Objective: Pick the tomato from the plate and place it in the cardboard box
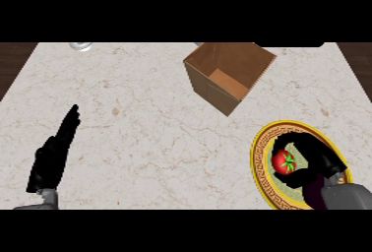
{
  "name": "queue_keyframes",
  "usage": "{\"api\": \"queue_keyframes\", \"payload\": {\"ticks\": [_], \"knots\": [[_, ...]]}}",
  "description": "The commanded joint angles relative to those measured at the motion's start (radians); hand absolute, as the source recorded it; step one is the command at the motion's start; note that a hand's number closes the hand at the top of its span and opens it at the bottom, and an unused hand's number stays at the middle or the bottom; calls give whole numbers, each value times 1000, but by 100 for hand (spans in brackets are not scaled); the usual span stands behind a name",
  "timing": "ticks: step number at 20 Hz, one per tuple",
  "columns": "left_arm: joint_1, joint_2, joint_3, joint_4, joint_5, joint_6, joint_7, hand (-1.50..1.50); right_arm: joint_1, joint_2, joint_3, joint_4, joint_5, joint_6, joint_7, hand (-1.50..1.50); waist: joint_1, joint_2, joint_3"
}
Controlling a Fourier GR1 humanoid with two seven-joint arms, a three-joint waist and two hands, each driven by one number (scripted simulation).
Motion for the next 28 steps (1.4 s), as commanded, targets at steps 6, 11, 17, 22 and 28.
{"api": "queue_keyframes", "payload": {"ticks": [6, 11, 17, 22, 28], "knots": [[-15, -6, 3, -8, 1, -14, 6, 0, -159, -114, -96, 167, 115, -148, -44, 150, 15, 8, 3], [-24, -17, -8, 51, -9, -14, -55, 0, -341, -265, -128, 422, 242, -236, -67, 150, 46, 21, 4], [-35, -32, -10, 39, -34, 11, -22, 0, -522, -322, -190, 613, 249, -321, -156, 150, 21, 10, 3], [-27, -17, 6, 30, -19, -5, -4, 0, -559, -295, -291, 549, 34, -190, -349, 150, 4, 4, 3], [-4, -4, 18, -6, -16, -13, 28, 0, -626, -273, -322, 433, -109, 20, -362, 150, -5, -3, 2]]}}
